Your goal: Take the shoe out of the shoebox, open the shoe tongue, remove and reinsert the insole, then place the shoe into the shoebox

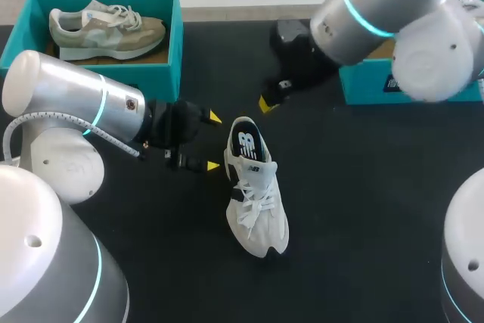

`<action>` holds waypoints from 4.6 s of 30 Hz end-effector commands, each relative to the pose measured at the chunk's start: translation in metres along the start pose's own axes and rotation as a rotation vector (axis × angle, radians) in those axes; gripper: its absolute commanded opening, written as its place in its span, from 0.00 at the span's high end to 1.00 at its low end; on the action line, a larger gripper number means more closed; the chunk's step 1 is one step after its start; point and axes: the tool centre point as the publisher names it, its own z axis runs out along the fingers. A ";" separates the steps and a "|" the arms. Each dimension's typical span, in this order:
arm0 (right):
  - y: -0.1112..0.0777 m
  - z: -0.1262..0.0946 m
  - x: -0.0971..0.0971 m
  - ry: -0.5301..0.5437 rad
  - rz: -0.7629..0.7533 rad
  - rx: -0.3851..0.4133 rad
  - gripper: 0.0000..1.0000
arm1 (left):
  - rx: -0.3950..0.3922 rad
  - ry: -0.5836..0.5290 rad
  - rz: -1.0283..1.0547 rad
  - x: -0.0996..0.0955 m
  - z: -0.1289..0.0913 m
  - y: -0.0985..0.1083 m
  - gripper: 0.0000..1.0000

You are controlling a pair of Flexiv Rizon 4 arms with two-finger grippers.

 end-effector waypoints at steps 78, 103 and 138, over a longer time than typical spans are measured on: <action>-0.019 0.152 -0.048 -0.599 0.218 0.004 1.00 | -0.095 -0.130 -0.020 -0.038 -0.069 0.033 0.00; -0.021 0.130 -0.054 -0.817 0.080 0.117 1.00 | -0.095 -0.130 -0.020 -0.038 -0.069 0.033 0.00; -0.032 0.111 -0.040 -0.726 0.075 0.056 1.00 | -0.095 -0.130 -0.020 -0.038 -0.069 0.033 0.00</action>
